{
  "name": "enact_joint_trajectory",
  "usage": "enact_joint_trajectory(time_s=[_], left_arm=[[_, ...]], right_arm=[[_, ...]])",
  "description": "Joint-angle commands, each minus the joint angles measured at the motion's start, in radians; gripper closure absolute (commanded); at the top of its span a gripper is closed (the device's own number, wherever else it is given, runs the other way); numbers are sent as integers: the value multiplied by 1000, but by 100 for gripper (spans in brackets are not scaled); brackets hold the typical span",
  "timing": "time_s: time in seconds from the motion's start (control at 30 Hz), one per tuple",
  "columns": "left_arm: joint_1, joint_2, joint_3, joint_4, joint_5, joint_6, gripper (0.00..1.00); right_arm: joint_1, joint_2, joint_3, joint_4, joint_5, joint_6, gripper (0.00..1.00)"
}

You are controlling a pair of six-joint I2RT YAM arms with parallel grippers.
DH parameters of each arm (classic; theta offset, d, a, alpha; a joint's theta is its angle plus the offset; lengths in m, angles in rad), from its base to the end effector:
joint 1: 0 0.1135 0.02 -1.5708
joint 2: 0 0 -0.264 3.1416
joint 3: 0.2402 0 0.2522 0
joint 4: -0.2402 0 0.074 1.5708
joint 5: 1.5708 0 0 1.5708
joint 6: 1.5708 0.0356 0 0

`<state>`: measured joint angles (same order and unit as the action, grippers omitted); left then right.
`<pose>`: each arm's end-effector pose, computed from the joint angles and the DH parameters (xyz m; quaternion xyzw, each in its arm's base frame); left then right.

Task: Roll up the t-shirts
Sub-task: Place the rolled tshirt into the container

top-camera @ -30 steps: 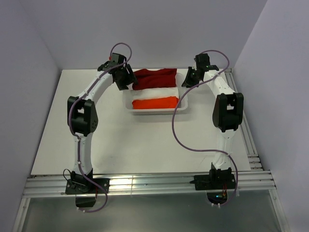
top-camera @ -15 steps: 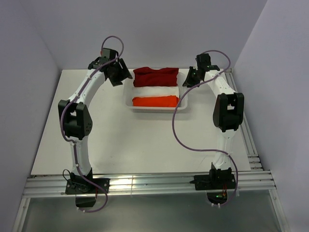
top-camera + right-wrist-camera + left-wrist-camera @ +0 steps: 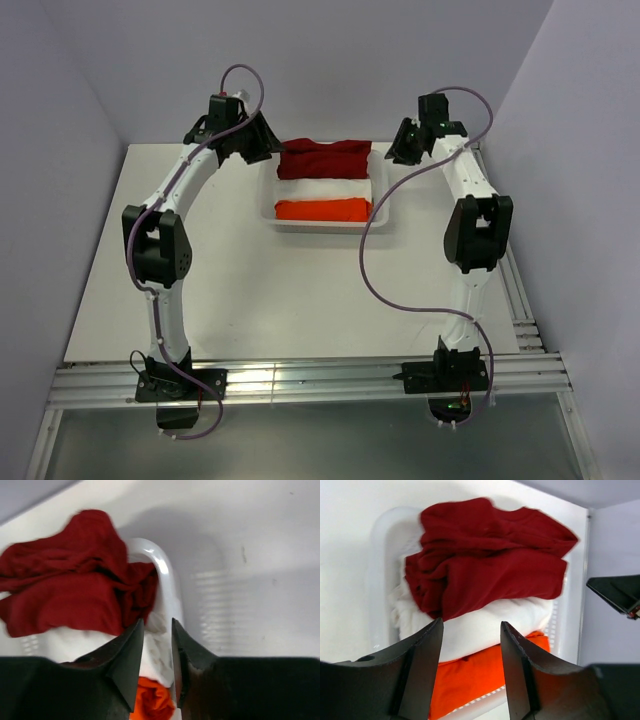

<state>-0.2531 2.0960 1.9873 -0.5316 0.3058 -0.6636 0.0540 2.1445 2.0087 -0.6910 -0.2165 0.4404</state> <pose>0.4707 -0.1328 0.3105 -0.1131 0.8787 -0.3183 0.3374 0.4867 0.0340 0.2815 0.1393 0.9165 0.1860 0.3257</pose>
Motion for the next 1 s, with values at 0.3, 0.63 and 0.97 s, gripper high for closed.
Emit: enact_joint_trajectory(time_s=[0.3, 0.63, 0.97], left_arm=[[-15, 99, 15, 398, 308, -96, 48], [-21, 231, 90, 464, 386, -90, 53], [-14, 337, 133, 447, 325, -91, 54]], right_arm=[[32, 8, 74, 226, -310, 213, 100], [72, 132, 137, 300, -362, 296, 100], [76, 245, 170, 193, -218, 296, 100]])
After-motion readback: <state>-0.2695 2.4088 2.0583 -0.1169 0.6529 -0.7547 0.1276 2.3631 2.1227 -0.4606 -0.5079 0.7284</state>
